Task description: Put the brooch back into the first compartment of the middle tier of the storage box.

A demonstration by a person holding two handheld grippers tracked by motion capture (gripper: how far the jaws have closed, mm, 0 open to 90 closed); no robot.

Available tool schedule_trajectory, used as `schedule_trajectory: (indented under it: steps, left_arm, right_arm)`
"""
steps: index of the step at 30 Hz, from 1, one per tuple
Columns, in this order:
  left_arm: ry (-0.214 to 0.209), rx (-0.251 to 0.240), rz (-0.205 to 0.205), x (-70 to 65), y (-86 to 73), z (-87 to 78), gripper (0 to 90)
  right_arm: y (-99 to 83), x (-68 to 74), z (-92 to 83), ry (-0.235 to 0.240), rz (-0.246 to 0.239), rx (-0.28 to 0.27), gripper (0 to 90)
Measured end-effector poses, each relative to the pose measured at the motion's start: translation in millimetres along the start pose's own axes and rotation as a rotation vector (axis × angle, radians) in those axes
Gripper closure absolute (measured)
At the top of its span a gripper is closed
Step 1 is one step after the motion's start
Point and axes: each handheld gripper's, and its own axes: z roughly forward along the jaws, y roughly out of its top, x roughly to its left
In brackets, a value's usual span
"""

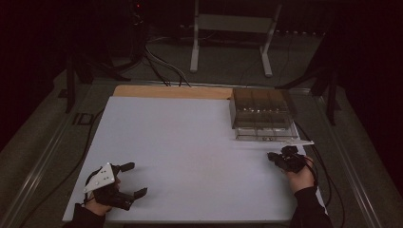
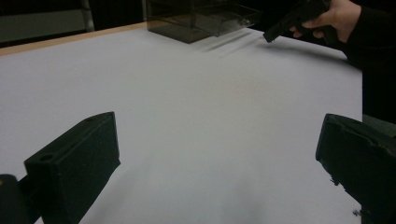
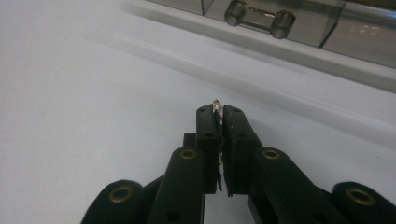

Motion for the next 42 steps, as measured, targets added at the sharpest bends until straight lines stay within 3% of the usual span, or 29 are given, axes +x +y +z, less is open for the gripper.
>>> schedule_trajectory:
  steps: [16,42]
  left_arm:
    - [-0.005,0.000,-0.008,0.9,-0.4,0.5,0.3]
    - [0.003,-0.008,-0.003,0.1,0.6,-1.3,0.3]
  right_arm:
    - [7.0,14.3,-9.1,0.046,-0.025,-0.023,86.2]
    - [20.5,31.2,-18.4,0.075,-0.062,-0.030,86.2]
